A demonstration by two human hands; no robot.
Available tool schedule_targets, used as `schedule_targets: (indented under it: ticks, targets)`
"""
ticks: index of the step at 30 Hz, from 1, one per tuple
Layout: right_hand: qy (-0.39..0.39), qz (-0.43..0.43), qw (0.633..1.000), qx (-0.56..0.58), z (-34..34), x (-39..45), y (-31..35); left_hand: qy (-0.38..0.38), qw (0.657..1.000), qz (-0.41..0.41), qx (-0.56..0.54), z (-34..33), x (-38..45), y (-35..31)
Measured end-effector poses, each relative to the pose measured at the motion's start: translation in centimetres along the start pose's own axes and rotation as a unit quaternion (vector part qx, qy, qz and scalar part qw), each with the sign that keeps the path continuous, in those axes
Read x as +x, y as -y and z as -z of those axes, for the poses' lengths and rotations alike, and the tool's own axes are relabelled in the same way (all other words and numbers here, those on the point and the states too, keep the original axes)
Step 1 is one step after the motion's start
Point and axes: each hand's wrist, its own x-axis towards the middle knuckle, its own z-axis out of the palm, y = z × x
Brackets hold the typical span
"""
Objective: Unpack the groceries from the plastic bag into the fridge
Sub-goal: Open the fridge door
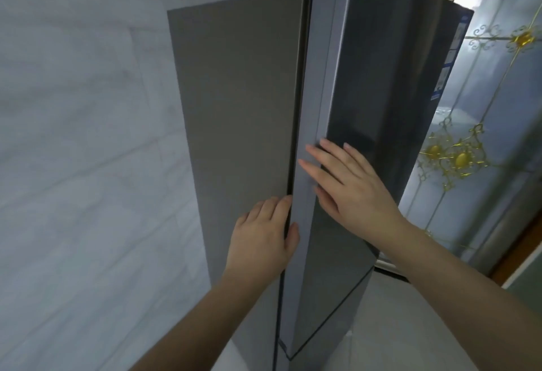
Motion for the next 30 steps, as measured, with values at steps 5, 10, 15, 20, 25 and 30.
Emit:
schedule_targets:
  ticks: [5,10,15,20,25,30]
  targets:
    - [-0.027,0.11,0.993,-0.025,-2.4,0.8,-2.8,0.037,0.999,0.019,0.005,-2.2,0.2,-0.2]
    - [-0.021,0.178,0.982,-0.063,-1.2,2.3,-5.0,0.035,0.996,0.075,0.03,-4.8,0.3,-2.3]
    - [0.023,0.247,0.966,-0.079,-0.7,3.1,-7.1,0.003,0.977,0.21,0.043,-7.5,0.5,-5.9]
    - [0.002,0.309,0.949,-0.055,-1.0,4.4,-8.0,-0.046,0.959,0.267,0.089,-9.5,0.9,-7.5]
    - [-0.022,0.369,0.928,-0.05,-0.7,6.1,-8.1,0.075,0.909,0.402,0.082,-8.9,1.5,-8.7]
    - [-0.034,0.401,0.912,-0.073,-1.0,6.6,-7.7,0.1,0.898,0.429,0.024,-7.7,2.3,-9.2]
